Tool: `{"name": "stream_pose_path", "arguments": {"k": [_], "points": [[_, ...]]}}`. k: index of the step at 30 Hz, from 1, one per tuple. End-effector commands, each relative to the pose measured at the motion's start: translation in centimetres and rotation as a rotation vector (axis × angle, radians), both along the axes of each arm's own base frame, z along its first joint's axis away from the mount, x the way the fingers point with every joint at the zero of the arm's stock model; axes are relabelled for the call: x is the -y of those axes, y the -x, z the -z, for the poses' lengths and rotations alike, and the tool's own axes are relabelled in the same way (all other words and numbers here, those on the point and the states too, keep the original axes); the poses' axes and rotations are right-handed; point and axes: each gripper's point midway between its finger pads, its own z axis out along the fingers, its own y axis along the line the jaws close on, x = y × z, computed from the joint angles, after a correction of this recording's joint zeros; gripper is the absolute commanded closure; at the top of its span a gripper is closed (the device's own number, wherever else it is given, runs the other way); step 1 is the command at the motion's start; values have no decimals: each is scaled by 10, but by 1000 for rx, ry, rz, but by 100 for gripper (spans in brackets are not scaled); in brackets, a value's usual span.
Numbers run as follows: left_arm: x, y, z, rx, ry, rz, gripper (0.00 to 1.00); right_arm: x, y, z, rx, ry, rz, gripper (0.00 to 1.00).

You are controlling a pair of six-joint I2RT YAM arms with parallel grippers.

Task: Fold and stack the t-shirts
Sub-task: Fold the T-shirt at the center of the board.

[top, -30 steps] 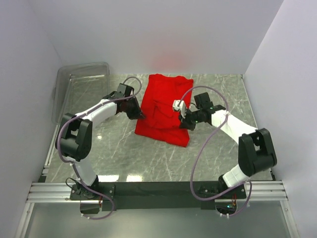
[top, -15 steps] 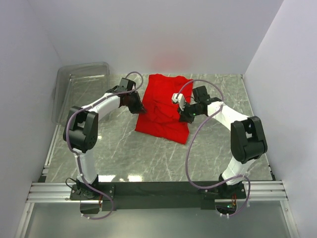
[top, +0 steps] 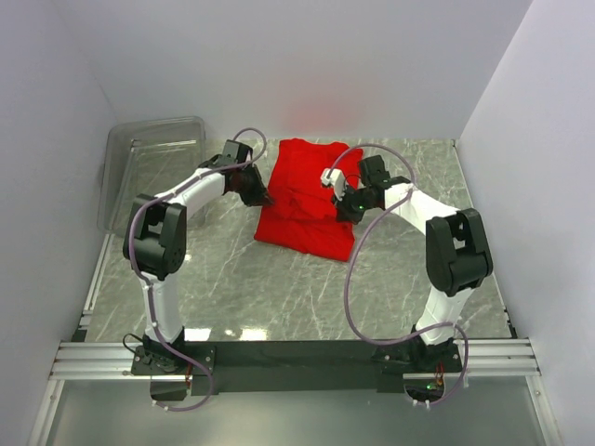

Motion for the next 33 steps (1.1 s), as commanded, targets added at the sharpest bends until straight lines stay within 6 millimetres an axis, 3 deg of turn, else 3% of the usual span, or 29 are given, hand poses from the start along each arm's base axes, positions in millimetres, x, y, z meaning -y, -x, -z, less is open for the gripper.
{"name": "stream_pose_path", "arguments": {"k": [1, 11, 12, 13, 14, 15, 16, 18, 20, 22, 24, 25, 26, 27, 28, 30, 32, 33], "points": [[5, -11, -10, 32, 18, 23, 100, 2, -25, -14, 65, 1, 42, 100], [13, -28, -14, 45, 27, 32, 96, 8, -53, -16, 99, 23, 160, 100], [12, -31, -16, 52, 24, 32, 86, 11, -58, -17, 114, 33, 184, 95], [13, -35, -25, 72, 28, 33, 78, 13, -62, -21, 124, 31, 201, 72], [11, -38, -30, 90, 27, 28, 69, 13, -64, -24, 129, 26, 219, 58], [9, -41, -37, 114, 25, 23, 53, 15, -66, -27, 139, 23, 233, 50], [8, -43, -51, 150, 25, 20, 47, 17, -70, -36, 147, 8, 262, 40], [3, -49, -68, 207, 25, 19, 36, 19, -71, -47, 150, -18, 279, 32], [-4, -51, -93, 272, 17, 15, 35, 20, -70, -66, 162, -65, 289, 30], [-11, -45, -114, 330, 5, 22, 35, 18, -61, -82, 166, -105, 275, 31], [-18, -37, -121, 379, -25, 43, 35, 13, -43, -84, 119, -160, 234, 33], [-23, -22, -121, 384, -34, 51, 35, 11, -33, -95, 133, -185, 195, 33], [-26, -14, -119, 396, -47, 69, 35, 6, -21, -97, 111, -218, 148, 33], [-29, -5, -136, 452, -34, 69, 35, 6, -5, -87, 59, -214, 136, 33], [-32, 12, -111, 403, -41, 82, 35, 6, 5, -94, 63, -217, 107, 33], [-37, 38, -100, 394, -32, 98, 35, 8, 29, -84, -17, -206, 88, 33], [-37, 53, -92, 391, -22, 120, 35, 12, 44, -86, -30, -205, 91, 33], [-39, 60, -95, 405, -13, 120, 35, 16, 53, -77, -60, -204, 105, 33]]}}
